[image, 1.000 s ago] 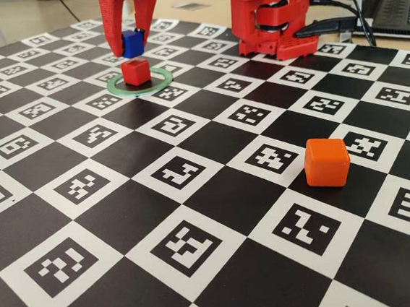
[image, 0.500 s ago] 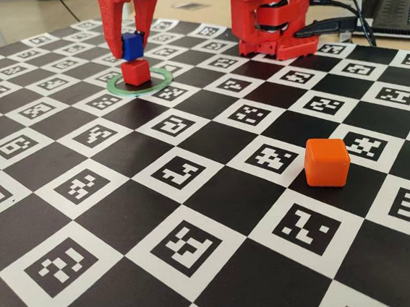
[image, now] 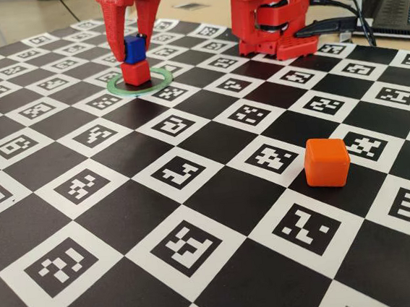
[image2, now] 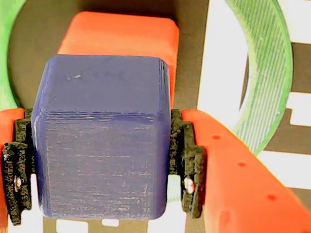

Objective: Grab the red cube then put it in the green circle then put the blue cube on top and finally the orange cube on top

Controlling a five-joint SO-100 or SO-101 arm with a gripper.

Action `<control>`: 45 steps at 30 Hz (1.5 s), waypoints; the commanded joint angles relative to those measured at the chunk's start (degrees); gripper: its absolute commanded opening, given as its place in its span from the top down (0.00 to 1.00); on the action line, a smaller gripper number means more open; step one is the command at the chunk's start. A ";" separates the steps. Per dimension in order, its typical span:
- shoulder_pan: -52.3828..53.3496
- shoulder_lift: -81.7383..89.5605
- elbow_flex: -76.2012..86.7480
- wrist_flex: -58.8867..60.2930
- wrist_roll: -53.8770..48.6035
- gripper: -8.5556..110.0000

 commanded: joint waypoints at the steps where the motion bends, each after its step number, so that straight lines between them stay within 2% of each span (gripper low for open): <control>1: 0.70 1.05 -0.26 -0.97 -0.18 0.90; 8: 0.62 1.05 0.35 -0.97 -0.53 0.86; 15: 0.62 1.05 0.62 -0.70 -1.14 0.71; 23: 0.70 1.14 0.53 -0.35 -1.05 0.63; 38: 0.97 3.08 -8.61 8.79 -0.26 0.57; 45: 0.97 4.39 -20.21 20.21 -0.44 0.57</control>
